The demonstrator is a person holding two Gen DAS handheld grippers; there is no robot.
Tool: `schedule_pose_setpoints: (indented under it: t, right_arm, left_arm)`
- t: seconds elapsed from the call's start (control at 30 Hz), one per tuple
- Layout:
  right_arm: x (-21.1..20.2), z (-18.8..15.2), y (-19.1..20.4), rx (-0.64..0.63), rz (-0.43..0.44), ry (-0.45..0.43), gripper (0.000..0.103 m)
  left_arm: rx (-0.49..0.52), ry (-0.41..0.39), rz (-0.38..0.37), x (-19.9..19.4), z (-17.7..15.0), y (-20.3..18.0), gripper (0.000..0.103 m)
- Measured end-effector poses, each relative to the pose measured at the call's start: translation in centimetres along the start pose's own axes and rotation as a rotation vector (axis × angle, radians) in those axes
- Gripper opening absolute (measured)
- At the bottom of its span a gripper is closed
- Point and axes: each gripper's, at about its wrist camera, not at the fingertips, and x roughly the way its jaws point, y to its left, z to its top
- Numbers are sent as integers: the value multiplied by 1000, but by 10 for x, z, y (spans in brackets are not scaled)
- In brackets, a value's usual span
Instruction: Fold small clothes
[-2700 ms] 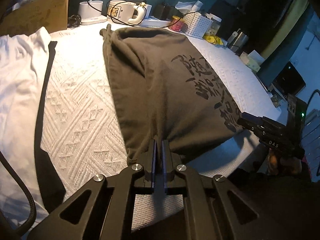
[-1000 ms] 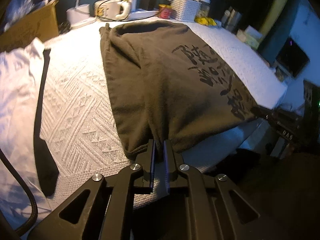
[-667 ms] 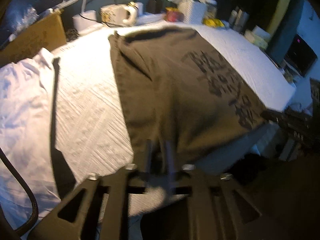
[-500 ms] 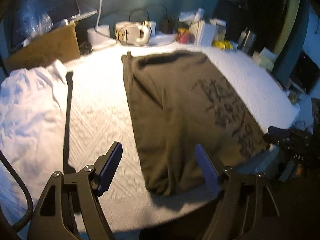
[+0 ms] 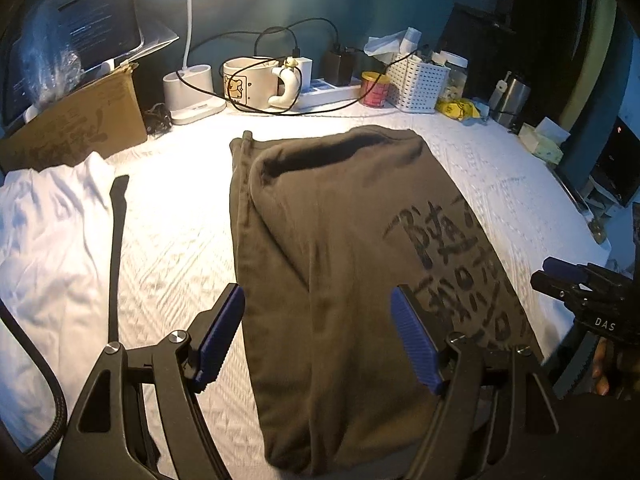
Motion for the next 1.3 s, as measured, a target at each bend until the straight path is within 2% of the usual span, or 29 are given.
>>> schedule_pose_setpoints:
  t: [0.17,0.33,0.63,0.83,0.93,1.03,1.13,1.3]
  right_arm:
    - [10,17,-5,-11,-5,-5,52]
    - [21,37,-11,-17,-7,-17,52]
    - [48,75,-21,-39,-21,-21,52]
    - [65,95,-28,-41,-31,-21,52]
    - [75,104,-32,-38,-33,-18,52]
    - [85,111,-33,-37,-29,-13,52]
    - [98,117,-33,-37,-14,5,52]
    - [115,129,-33,-24,24,7,52]
  left_arm:
    - [-44,-18,-32,11,14,1,75]
    - [-47,-25,-15,22,29,0,75]
    - [-90,-30,11,49,53,26,75]
    - [-122,-6,23,73,61,45,75]
    - [-139,-7,4,81,65,54,75]
    - [-175,-2,-10,91,67,64,75]
    - [-218,15,7,103,67,74,75]
    - [-186,37,9,118,70,69,76]
